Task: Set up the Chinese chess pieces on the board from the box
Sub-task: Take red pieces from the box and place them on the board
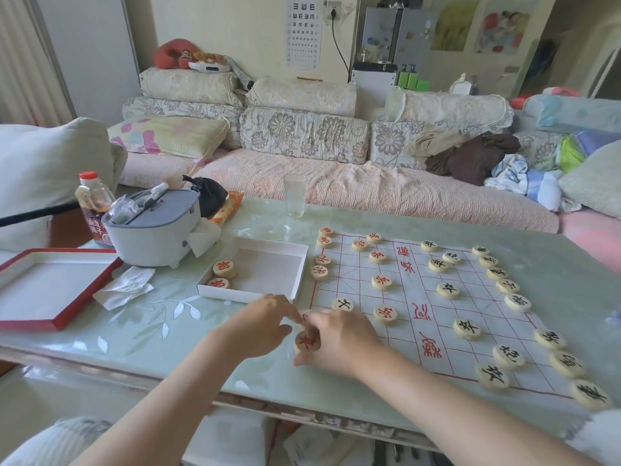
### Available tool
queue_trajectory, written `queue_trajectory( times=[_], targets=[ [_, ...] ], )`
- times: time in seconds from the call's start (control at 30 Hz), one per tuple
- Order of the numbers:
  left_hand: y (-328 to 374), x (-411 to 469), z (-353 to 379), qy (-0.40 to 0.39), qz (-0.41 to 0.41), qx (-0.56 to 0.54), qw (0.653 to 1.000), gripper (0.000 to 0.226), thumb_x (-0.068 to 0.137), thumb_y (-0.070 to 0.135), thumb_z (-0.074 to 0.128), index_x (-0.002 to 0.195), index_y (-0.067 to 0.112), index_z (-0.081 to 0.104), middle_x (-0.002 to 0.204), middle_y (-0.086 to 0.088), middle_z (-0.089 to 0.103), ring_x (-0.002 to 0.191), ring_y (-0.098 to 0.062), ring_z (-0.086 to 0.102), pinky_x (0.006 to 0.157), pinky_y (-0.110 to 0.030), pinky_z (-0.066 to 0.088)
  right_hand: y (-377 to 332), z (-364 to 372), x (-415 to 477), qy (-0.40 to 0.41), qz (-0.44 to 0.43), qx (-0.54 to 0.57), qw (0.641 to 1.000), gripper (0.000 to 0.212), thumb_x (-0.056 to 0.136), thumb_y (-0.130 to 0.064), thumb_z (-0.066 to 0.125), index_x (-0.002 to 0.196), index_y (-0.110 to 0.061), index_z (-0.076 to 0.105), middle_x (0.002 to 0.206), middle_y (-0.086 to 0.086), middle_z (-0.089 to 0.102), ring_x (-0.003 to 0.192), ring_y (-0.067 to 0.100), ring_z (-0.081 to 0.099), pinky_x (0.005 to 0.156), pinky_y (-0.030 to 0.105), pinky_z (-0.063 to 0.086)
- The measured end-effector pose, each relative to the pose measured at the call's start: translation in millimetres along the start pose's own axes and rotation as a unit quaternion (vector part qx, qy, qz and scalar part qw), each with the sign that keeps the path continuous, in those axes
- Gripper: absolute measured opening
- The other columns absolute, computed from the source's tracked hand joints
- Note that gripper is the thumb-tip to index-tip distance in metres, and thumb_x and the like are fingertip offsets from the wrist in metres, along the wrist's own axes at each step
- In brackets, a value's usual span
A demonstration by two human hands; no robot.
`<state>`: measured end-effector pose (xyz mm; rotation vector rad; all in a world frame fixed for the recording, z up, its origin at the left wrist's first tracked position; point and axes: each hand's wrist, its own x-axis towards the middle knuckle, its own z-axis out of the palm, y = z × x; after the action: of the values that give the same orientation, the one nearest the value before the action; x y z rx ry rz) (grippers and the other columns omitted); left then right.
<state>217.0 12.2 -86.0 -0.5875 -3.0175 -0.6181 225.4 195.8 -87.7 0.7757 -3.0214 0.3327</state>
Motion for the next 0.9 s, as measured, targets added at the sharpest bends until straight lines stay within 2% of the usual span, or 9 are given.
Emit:
queue_trajectory(
  times=[0.13, 0.2, 0.27, 0.33, 0.43, 0.5, 0.63, 0.73, 0.9],
  targets=[
    [-1, 2, 4, 0.009, 0.010, -0.012, 1.000, 0.025, 0.092, 0.018, 0.059, 0.111, 0.031, 0.067, 0.111, 0.009, 0.059, 0.091, -0.004, 0.046, 0.083, -0.016, 0.033, 3, 7, 3, 0.013, -0.016, -0.019, 1.000, 0.047, 0.076, -0.075, 0.044, 0.080, -0.029, 0.048, 0.093, -0.007, 0.059, 0.090, 0.019, 0.061, 0.072, 0.030, 0.042],
    [0, 6, 6, 0.015, 0.023, -0.012, 1.000, 0.022, 0.091, 0.022, 0.061, 0.111, 0.030, 0.068, 0.110, 0.008, 0.059, 0.088, -0.005, 0.046, 0.082, -0.017, 0.034, 9, 2, 6, 0.066, -0.011, 0.011, 0.998, 0.039, 0.087, -0.063, 0.044, 0.080, -0.026, 0.058, 0.088, -0.006, 0.057, 0.083, 0.020, 0.062, 0.067, 0.030, 0.039],
    [3, 9, 8, 0.014, 0.026, -0.008, 1.000, 0.023, 0.089, 0.028, 0.063, 0.112, 0.031, 0.067, 0.109, 0.009, 0.058, 0.090, -0.007, 0.049, 0.083, -0.021, 0.039, 21, -7, 12, 0.104, 0.018, 0.028, 0.994, 0.025, 0.094, -0.046, 0.049, 0.085, -0.027, 0.062, 0.093, -0.007, 0.057, 0.082, 0.020, 0.061, 0.066, 0.030, 0.038],
    [7, 11, 8, 0.001, 0.020, 0.003, 1.000, 0.031, 0.086, 0.038, 0.065, 0.116, 0.033, 0.065, 0.111, 0.012, 0.056, 0.099, -0.009, 0.052, 0.088, -0.028, 0.045, 36, -12, 20, 0.078, 0.058, 0.018, 0.995, 0.016, 0.095, -0.037, 0.049, 0.097, -0.028, 0.061, 0.107, -0.007, 0.057, 0.092, 0.021, 0.062, 0.070, 0.031, 0.040],
    [10, 13, 8, -0.032, 0.007, 0.016, 0.999, 0.040, 0.083, 0.044, 0.067, 0.121, 0.033, 0.062, 0.118, 0.015, 0.052, 0.109, -0.008, 0.048, 0.092, -0.029, 0.043, 53, -11, 32, 0.010, 0.101, -0.012, 0.995, 0.030, 0.091, -0.039, 0.051, 0.119, -0.032, 0.057, 0.126, -0.005, 0.052, 0.110, 0.022, 0.059, 0.084, 0.034, 0.044],
    [10, 15, 7, -0.050, 0.000, 0.011, 0.999, 0.038, 0.084, 0.038, 0.068, 0.122, 0.032, 0.062, 0.119, 0.014, 0.051, 0.111, -0.009, 0.048, 0.093, -0.026, 0.041, 57, -8, 37, -0.007, 0.115, -0.007, 0.993, 0.037, 0.087, -0.042, 0.054, 0.123, -0.033, 0.056, 0.129, -0.005, 0.052, 0.115, 0.022, 0.057, 0.091, 0.036, 0.046],
    [13, 18, 4, -0.072, -0.004, 0.025, 0.997, 0.039, 0.086, 0.032, 0.067, 0.125, 0.030, 0.060, 0.123, 0.011, 0.049, 0.116, -0.011, 0.046, 0.097, -0.026, 0.039, 61, -5, 44, -0.006, 0.133, -0.003, 0.991, 0.033, 0.085, -0.037, 0.058, 0.118, -0.035, 0.058, 0.125, -0.005, 0.055, 0.113, 0.021, 0.059, 0.090, 0.035, 0.048],
    [18, 22, 2, -0.085, -0.011, 0.041, 0.995, 0.041, 0.086, 0.031, 0.067, 0.126, 0.030, 0.060, 0.123, 0.009, 0.050, 0.117, -0.012, 0.044, 0.096, -0.024, 0.038, 65, -3, 46, 0.007, 0.127, 0.001, 0.992, 0.026, 0.088, -0.035, 0.056, 0.114, -0.035, 0.059, 0.122, -0.005, 0.059, 0.112, 0.022, 0.058, 0.082, 0.032, 0.043],
    [38, 39, -8, -0.048, -0.033, 0.011, 0.998, 0.031, 0.088, 0.032, 0.063, 0.119, 0.032, 0.063, 0.117, 0.010, 0.057, 0.095, -0.007, 0.049, 0.083, -0.020, 0.040, 79, -21, 34, 0.061, 0.125, 0.046, 0.989, 0.021, 0.089, -0.042, 0.053, 0.107, -0.034, 0.058, 0.114, -0.007, 0.058, 0.102, 0.019, 0.058, 0.074, 0.030, 0.040]
  ],
)
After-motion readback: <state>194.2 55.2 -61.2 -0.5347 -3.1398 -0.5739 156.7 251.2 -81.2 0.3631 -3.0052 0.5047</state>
